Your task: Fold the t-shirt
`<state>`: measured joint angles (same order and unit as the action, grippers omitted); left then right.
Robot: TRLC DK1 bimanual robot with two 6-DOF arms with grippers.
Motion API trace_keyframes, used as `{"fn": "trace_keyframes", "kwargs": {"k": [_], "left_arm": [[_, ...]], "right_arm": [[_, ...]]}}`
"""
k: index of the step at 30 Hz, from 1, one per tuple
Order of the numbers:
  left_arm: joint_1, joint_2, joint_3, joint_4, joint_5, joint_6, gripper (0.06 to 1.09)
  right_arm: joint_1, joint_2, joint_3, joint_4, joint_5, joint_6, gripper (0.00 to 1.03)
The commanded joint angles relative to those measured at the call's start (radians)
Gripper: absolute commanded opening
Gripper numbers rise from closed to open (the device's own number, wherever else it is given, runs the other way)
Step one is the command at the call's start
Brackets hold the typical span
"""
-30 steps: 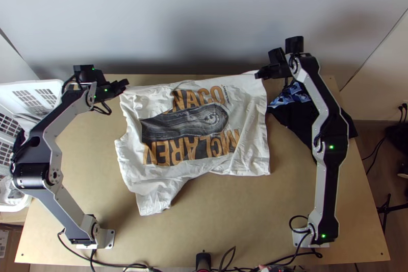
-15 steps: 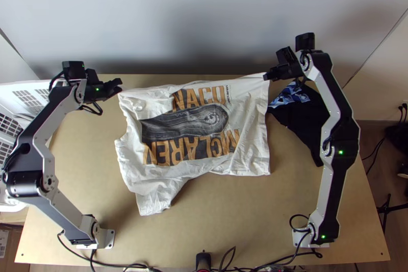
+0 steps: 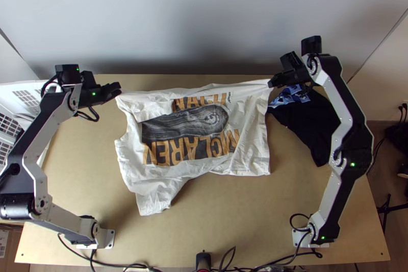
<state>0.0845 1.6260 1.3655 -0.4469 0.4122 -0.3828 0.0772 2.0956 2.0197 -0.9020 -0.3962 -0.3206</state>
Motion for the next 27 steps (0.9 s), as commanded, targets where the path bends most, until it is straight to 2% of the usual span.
{"fn": "trace_keyframes", "kwargs": {"k": [1,17,27], "left_arm": [[0.008,-0.064,-0.062,-0.009,0.016,0.039,0.09],[0.031,-0.146,-0.267,-0.061,0.036,0.167,0.09],[0.040,-0.143,-0.434,-0.027,0.033,0.219,0.09]], "right_arm": [[-0.002,-0.082,-0.105,-0.003,0.000,-0.028,0.03],[-0.022,-0.224,-0.360,-0.038,0.000,-0.115,0.03],[-0.030,-0.221,-0.541,-0.018,0.013,-0.120,0.03]]}}
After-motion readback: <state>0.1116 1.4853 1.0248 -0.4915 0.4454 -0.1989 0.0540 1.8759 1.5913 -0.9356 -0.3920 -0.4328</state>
